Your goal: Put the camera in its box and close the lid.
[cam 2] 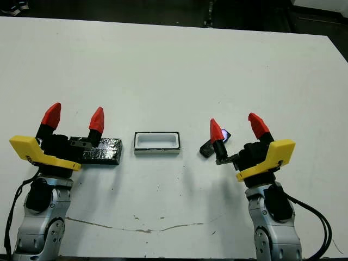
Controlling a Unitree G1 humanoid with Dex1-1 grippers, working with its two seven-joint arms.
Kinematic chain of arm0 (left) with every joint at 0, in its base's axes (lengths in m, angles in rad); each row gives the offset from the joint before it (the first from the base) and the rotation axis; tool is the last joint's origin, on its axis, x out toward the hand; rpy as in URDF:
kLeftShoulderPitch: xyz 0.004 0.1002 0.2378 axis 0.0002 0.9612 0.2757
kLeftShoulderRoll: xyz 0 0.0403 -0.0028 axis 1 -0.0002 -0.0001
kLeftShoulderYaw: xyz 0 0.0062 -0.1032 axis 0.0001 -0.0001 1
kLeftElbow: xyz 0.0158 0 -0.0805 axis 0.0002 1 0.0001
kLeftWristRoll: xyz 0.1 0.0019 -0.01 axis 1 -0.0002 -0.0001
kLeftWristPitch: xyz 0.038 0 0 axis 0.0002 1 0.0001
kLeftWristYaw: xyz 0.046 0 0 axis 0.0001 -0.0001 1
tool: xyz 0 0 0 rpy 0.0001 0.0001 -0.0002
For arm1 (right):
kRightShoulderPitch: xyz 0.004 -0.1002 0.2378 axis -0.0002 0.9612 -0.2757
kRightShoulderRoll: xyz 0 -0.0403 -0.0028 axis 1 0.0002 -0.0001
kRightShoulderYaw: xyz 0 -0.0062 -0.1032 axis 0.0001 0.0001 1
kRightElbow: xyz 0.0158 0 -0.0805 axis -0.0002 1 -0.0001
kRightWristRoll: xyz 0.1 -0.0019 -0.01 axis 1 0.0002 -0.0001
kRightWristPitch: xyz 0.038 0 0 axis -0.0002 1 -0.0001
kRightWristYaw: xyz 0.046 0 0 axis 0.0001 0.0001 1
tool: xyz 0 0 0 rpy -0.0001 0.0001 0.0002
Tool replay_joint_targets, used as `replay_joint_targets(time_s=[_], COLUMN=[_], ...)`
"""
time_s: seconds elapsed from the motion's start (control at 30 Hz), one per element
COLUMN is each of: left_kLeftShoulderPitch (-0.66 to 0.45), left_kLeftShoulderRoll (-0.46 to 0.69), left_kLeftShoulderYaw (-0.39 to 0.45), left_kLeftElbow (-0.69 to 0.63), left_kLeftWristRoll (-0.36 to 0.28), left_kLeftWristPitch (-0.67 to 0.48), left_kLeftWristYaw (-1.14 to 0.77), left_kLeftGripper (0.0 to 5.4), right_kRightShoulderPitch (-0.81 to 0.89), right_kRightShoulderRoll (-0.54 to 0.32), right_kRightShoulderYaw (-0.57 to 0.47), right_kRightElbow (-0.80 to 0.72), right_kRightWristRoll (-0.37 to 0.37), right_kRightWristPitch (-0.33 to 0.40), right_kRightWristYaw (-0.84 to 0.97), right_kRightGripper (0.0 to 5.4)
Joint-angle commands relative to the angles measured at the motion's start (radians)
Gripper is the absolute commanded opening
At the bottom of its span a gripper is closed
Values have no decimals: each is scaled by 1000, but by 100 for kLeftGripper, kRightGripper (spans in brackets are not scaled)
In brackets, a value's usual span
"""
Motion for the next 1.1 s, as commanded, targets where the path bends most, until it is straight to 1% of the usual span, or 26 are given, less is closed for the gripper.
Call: replay_joint_targets(time_s=[0.03,0.17,0.3,0.47,0.6,0.7,0.8,0.83,0.97,1.07,1.1], left_kLeftShoulderPitch=[18,17,17,20,23,24,24,24,25,26,27], left_kLeftShoulderRoll=[-5,-3,-7,-11,-12,-12,-14,-15,-15,-17,-18], left_kLeftShoulderYaw=[0,1,-2,-4,-2,-2,-3,-3,-3,-3,-3], left_kLeftElbow=[2,9,9,0,2,1,1,1,3,4,5], left_kLeftWristRoll=[-6,7,4,0,0,10,9,8,11,13,15], left_kLeftWristPitch=[10,1,-2,10,9,7,7,10,7,5,3], left_kLeftWristYaw=[4,6,3,7,6,11,12,14,15,17,17], left_kLeftGripper=[539,539,539,539,539,539,539,539,539,539,539], right_kRightShoulderPitch=[13,15,16,-16,-82,-140,-212,-238,-367,-483,-534], right_kRightShoulderRoll=[-13,-9,-19,-84,-196,-301,-420,-453,-575,-638,-657], right_kRightShoulderYaw=[-2,2,0,-40,-87,-114,-120,-118,-83,-34,-9], right_kRightElbow=[-3,-2,-2,0,47,96,157,183,334,454,498], right_kRightWristRoll=[4,10,16,37,49,70,60,52,21,-36,-56], right_kRightWristPitch=[8,11,13,26,29,65,106,106,71,20,13], right_kRightWristYaw=[4,7,19,62,148,242,336,369,546,656,696], right_kRightGripper=[540,540,540,540,540,540,540,540,540,540,540])
